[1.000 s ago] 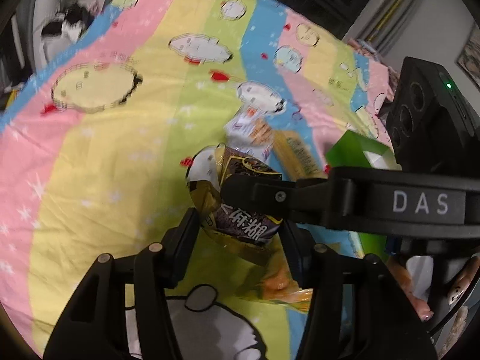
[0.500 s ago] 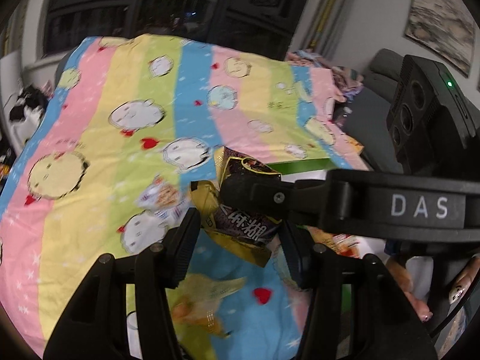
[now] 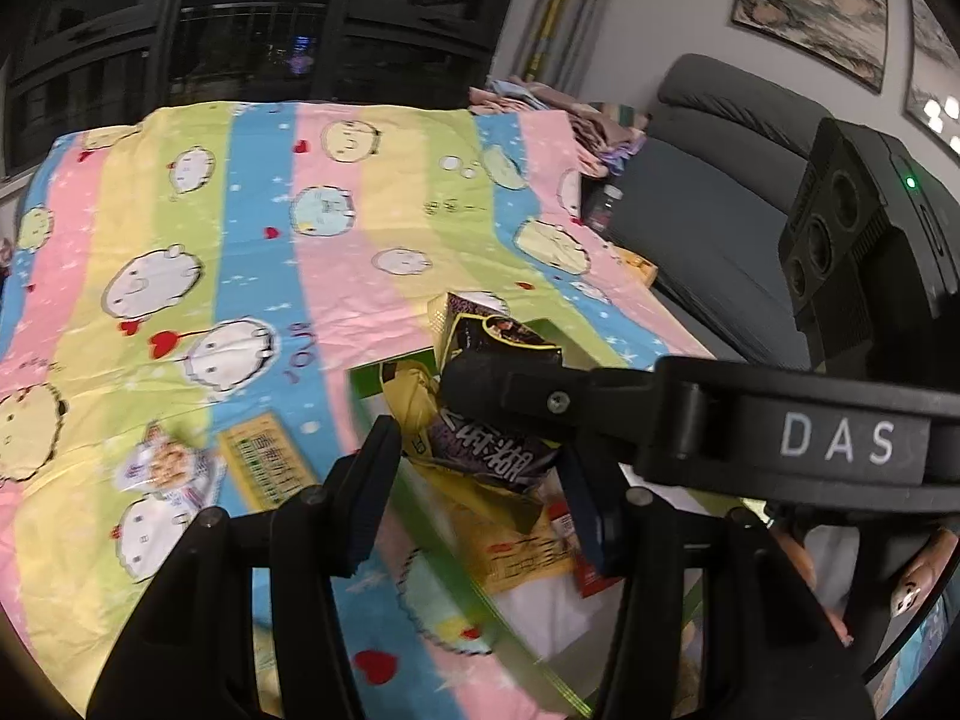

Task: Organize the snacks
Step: 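Carry the chocolate bag into the green box and open the right tool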

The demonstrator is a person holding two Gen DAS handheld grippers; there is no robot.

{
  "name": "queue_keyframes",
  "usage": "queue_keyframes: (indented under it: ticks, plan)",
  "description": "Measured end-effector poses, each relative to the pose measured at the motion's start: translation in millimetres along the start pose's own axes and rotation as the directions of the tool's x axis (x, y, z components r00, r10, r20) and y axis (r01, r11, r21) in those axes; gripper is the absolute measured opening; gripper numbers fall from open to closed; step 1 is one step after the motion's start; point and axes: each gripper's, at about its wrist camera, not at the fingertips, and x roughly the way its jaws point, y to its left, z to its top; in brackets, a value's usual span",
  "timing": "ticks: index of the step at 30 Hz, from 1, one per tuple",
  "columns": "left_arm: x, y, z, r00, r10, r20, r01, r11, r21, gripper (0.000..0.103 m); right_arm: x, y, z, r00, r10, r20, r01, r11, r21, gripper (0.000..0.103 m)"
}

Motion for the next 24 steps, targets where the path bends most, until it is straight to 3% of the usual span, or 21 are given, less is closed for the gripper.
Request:
queue_keyframes:
  ticks: [10,24]
  plan:
    - [51.1,-27.2,1.9,0.993,-0.063,-0.097,0.064,0.998,0.0,0.053,-8.2,-54.4,8.7,0.998,-0.07,0.001,0.07,0.992,0.101,0.039]
    - [96.0,-27.0,-8.0,0.97,-0.114,-0.216,0.1,0.992,-0.075,0.053,11.2,-98.6,9.3,0.988,-0.131,-0.087,0.146,0.968,0.202,0.039]
